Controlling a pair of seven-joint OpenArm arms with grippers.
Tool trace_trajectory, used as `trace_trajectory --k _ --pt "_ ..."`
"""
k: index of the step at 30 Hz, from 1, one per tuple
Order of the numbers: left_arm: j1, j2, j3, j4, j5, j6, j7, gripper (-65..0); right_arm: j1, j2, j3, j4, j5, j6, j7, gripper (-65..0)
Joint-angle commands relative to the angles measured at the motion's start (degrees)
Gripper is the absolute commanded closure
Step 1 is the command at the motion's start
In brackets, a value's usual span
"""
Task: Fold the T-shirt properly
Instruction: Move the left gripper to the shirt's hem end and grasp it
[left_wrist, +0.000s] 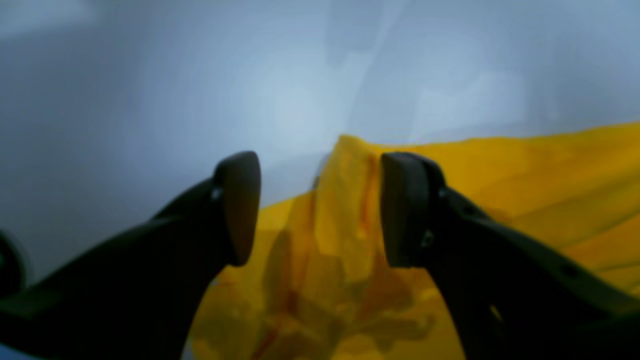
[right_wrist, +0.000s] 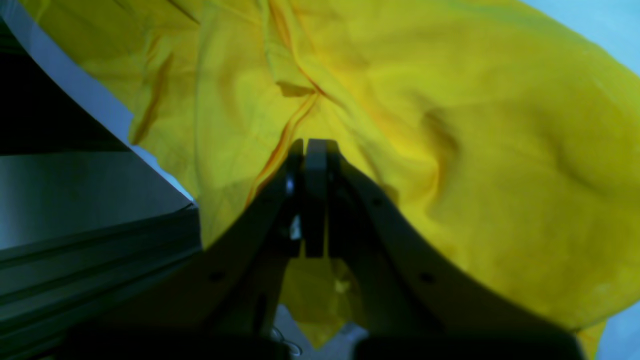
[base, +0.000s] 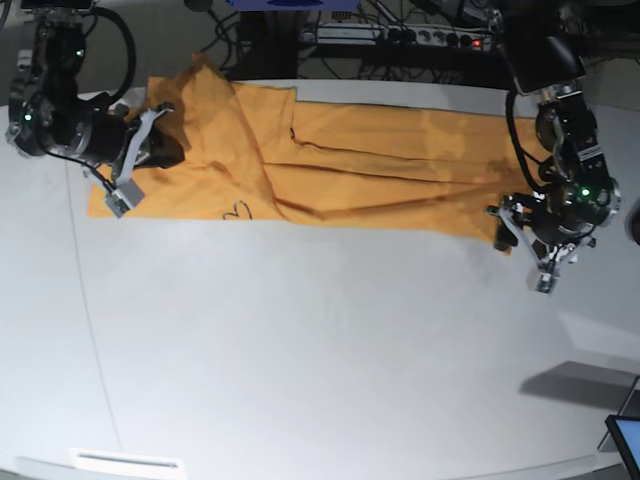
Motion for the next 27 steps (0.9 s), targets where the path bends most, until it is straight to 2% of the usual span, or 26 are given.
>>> trace_trajectory --k 1,6,7,9,11,13,21,27 --pt "-1.1 -1.1 -0.2 1.0 -0.3 -0.3 -1.0 -36.3 0.3 0.7 0.2 1.1 1.1 0.3 1.0 0.0" --pt "-1.1 -1.0 -0.2 1.0 -0.7 -0.3 -1.0 -35.9 0.3 0.7 0.2 1.1 1.1 0.3 1.0 0.0" --pt "-1.1 -1.0 -0.2 1.0 -0.7 -0.3 -1.0 -34.3 0.3 0.7 0.2 1.1 1.1 0.3 1.0 0.0" --pt "-1.1 -1.0 -0.2 1.0 -0.7 -0.3 -1.1 -23.3 0.3 0.7 0.2 1.1 1.1 0.3 1.0 0.0" --pt "-1.1 -1.0 -0.2 0.9 -0.7 -0.3 -1.1 -8.6 0.3 0.7 0.2 1.1 1.1 0.3 1.0 0.0" --pt "-1.1 -1.0 -0.2 0.9 -0.7 -0.3 -1.1 0.0 0.3 0.7 0.2 1.1 1.1 0.3 1.0 0.0" --pt "-1.1 -1.1 -0.2 1.7 -0.7 -0.3 -1.1 0.0 0.3 0.7 0.2 1.1 1.1 0.3 1.0 0.0" --pt "2.7 -2.5 -0.2 10.8 -0.7 -0.3 -1.0 0.0 0.4 0.7 0.2 1.1 1.1 0.3 1.0 0.0"
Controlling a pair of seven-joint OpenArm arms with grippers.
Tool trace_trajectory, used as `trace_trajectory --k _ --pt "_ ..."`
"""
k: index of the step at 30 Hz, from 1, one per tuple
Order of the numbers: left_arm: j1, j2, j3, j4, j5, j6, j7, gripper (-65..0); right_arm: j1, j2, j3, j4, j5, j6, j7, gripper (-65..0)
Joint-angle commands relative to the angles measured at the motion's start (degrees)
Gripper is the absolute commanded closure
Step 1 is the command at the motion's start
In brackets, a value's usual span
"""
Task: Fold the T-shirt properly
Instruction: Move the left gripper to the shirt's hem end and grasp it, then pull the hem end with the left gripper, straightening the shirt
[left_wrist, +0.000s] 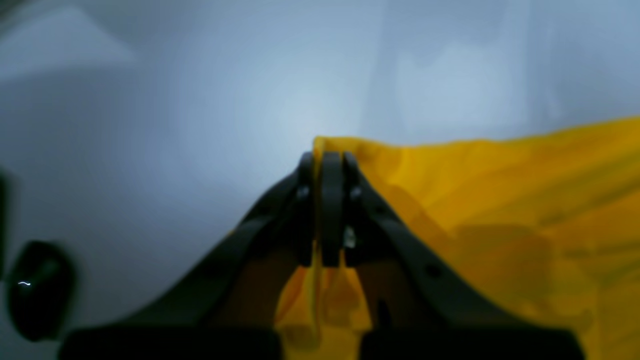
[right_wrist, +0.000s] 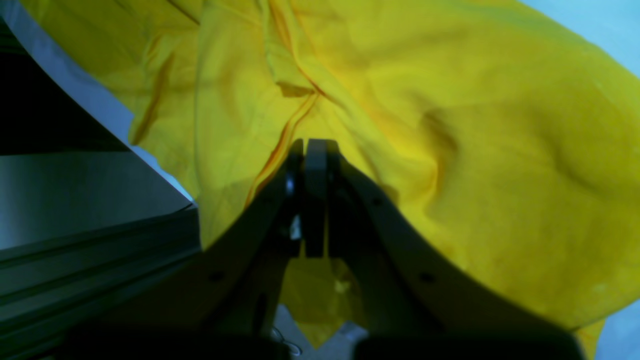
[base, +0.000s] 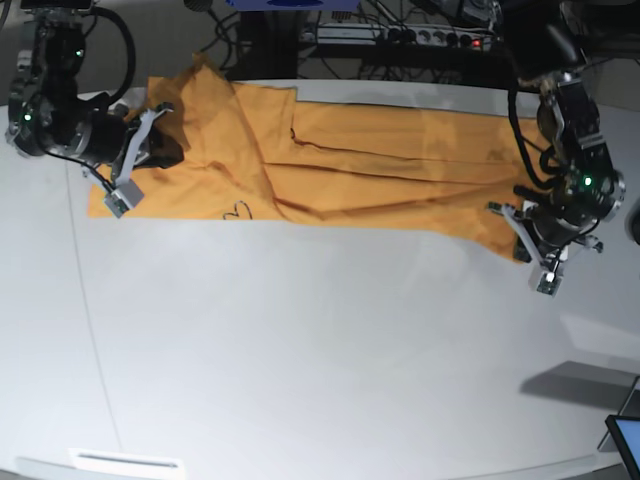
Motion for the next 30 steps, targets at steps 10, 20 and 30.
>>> trace_trajectory --k 10,20,30 --pt "7.6 -5.3 -0.4 5.3 -0.2 -0.1 -0.9 0.0 0.5 0.7 0.2 1.1 1.1 0.3 1.0 0.0" --pt "15.9 -10.0 -0.8 10.0 -0.1 -6.0 -1.0 0.0 0.5 0.6 0.3 1.1 1.1 0.3 1.0 0.0" --pt "21.3 -12.3 -5.7 10.0 -0.1 -6.2 -1.0 0.0 0.5 0.6 0.3 0.9 1.1 0.3 1.0 0.0"
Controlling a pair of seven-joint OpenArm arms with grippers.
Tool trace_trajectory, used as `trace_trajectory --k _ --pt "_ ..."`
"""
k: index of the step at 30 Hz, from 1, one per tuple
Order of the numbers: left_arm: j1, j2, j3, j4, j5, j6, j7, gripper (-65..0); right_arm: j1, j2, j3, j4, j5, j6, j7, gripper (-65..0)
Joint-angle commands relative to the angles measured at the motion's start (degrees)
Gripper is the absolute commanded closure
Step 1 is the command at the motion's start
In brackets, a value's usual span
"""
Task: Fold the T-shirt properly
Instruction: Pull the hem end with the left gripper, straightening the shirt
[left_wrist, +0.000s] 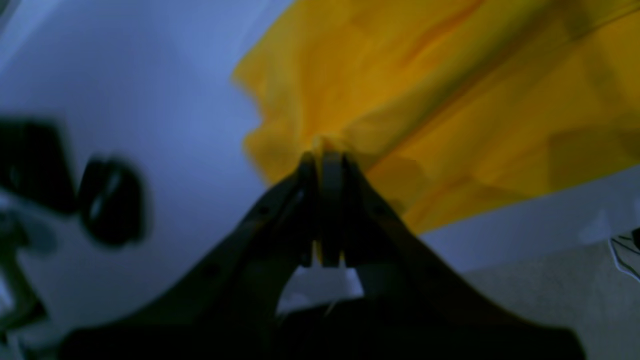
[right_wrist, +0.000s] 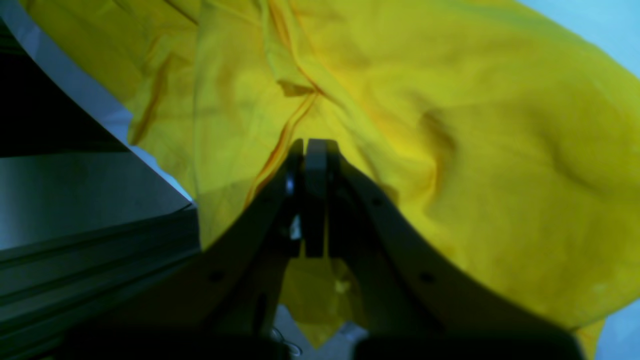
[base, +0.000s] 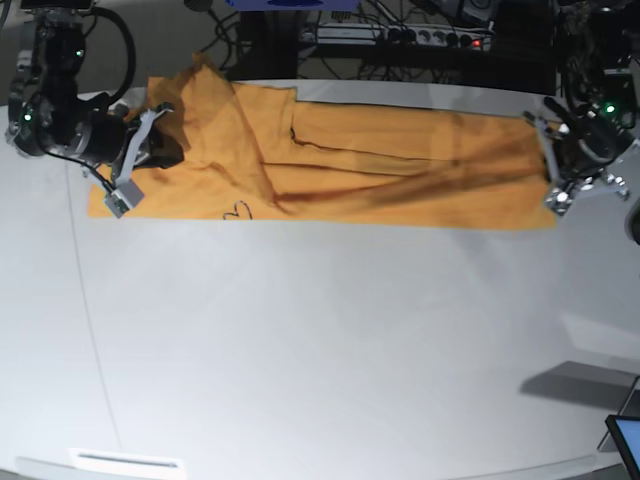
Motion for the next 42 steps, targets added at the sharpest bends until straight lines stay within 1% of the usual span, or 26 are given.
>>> trace_trajectory --k 1,5,7,14,19,24,30,34,37,40,41,42 --pt "0.3 -1.7 -1.9 0.9 0.4 -0.1 -0.3 0.0 0.5 0.6 0.3 0.9 1.1 0.3 1.0 0.0" --pt "3.2 -4.5 -3.5 0.9 0.3 -0.2 -0.3 0.0 0.6 0.6 0.3 0.9 1.0 0.3 1.0 0.0" --pt "4.4 -5.3 -3.6 0.9 0.3 -0.2 -0.3 0.0 0.7 0.6 0.3 0.9 1.0 0.3 1.1 0.0" --pt "4.8 -5.1 -3.0 0.7 0.3 -0.2 -0.1 0.0 1.4 0.6 0.3 0.9 1.0 0.2 1.1 0.0" --pt "4.8 -6.6 2.8 0.5 0.8 -0.2 -0.1 0.0 1.4 0.7 0.4 0.9 1.0 0.2 1.1 0.0" --pt "4.8 -6.8 2.9 0.5 0.8 -0.2 0.0 0.0 1.4 0.8 0.4 0.9 1.0 0.2 1.1 0.0" --pt "5.0 -10.6 2.8 0.5 0.8 -0.2 0.0 0.0 1.9 1.0 0.5 0.9 1.0 0.2 1.1 0.0" --pt "6.7 -13.2 2.7 0.5 0.8 -0.1 0.0 0.0 1.9 1.0 0.4 0.8 1.0 0.2 1.0 0.0" --pt "7.6 -14.3 2.7 0.5 0.8 -0.1 0.0 0.0 2.4 1.0 0.4 0.8 1.0 0.2 1.0 0.0" --pt "8.0 -14.5 2.7 0.5 0.8 -0.1 0.0 -0.5 2.7 1.0 0.4 0.8 1.0 0.2 0.9 0.0" --pt "8.0 -14.6 2.8 0.5 0.8 -0.1 0.0 -1.2 2.7 1.0 0.4 0.8 1.0 0.2 0.9 0.0" --pt "8.0 -14.7 2.8 0.5 0.8 -0.1 0.0 -3.5 2.7 1.0 0.4 0.8 1.0 0.2 0.9 0.0"
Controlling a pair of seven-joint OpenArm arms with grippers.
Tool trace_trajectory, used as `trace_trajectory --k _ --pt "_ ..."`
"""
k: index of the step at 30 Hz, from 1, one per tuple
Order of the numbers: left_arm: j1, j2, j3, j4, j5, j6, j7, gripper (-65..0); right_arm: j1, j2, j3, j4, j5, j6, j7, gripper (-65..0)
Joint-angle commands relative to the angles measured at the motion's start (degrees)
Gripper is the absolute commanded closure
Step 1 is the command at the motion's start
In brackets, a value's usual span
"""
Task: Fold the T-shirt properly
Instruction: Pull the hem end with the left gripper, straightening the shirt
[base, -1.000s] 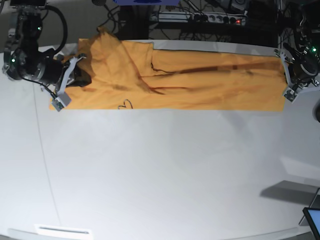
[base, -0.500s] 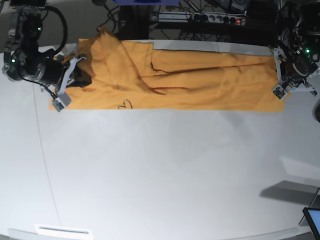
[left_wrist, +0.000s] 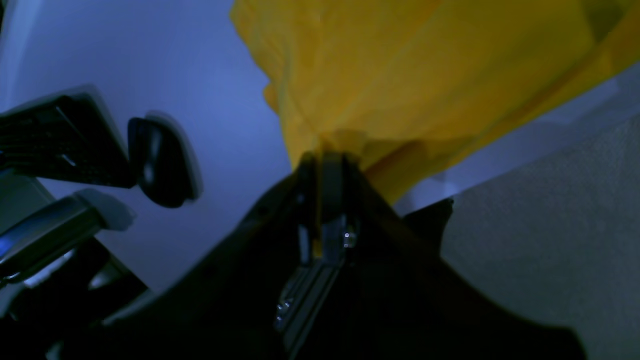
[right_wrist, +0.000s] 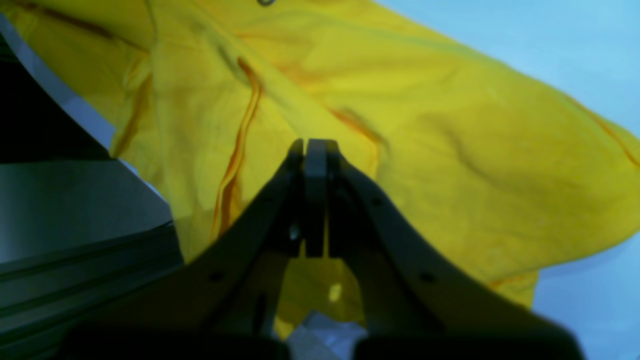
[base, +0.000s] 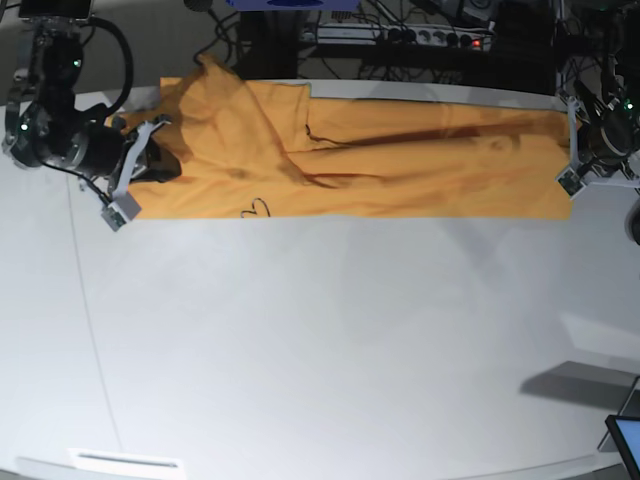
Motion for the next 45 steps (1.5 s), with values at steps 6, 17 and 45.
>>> trace_trajectory --k 6,17,45 --pt "0.0 -1.5 -0.6 0.7 0.9 0.5 0.1 -31.7 0.4 0.7 0.4 0.8 1.0 0.2 0.9 0.0" --pt "-4.5 2.8 -2.3 1.0 0.3 0.4 -0.1 -58.3 0.4 0.7 0.4 1.0 0.9 0.2 0.9 0.0" --pt "-6.8 18.9 -4.9 -0.1 1.7 0.4 -6.8 0.0 -1.8 0.8 -6.4 6.2 0.9 0.3 4.6 -20.7"
